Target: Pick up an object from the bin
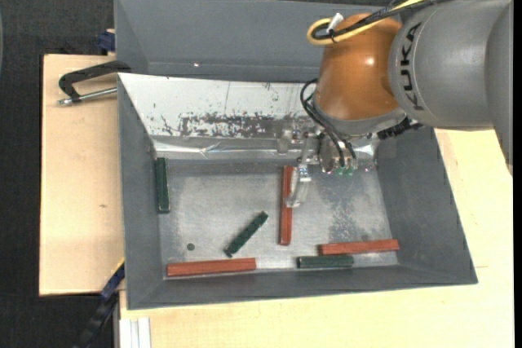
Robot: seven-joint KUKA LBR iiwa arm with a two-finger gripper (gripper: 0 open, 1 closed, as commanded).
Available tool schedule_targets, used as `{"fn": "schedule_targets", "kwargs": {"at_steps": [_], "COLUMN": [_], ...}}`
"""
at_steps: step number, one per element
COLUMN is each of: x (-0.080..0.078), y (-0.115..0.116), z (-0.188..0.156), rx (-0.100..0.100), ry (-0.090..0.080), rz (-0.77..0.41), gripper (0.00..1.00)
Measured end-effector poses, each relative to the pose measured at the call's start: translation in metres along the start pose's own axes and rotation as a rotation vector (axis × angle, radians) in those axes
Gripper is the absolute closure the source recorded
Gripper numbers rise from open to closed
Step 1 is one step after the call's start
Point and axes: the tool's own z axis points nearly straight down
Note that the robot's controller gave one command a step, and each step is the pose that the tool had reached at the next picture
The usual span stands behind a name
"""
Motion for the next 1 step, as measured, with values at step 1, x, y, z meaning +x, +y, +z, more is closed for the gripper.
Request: {"fn": "schedule_targets", "kwargs": {"at_steps": [1], "x": [0.0000], "y": [0.0000], "z": [0.0000], "rx": [0.000], "ry": [0.000], "rz": [0.000], "gripper": [0.00]}}
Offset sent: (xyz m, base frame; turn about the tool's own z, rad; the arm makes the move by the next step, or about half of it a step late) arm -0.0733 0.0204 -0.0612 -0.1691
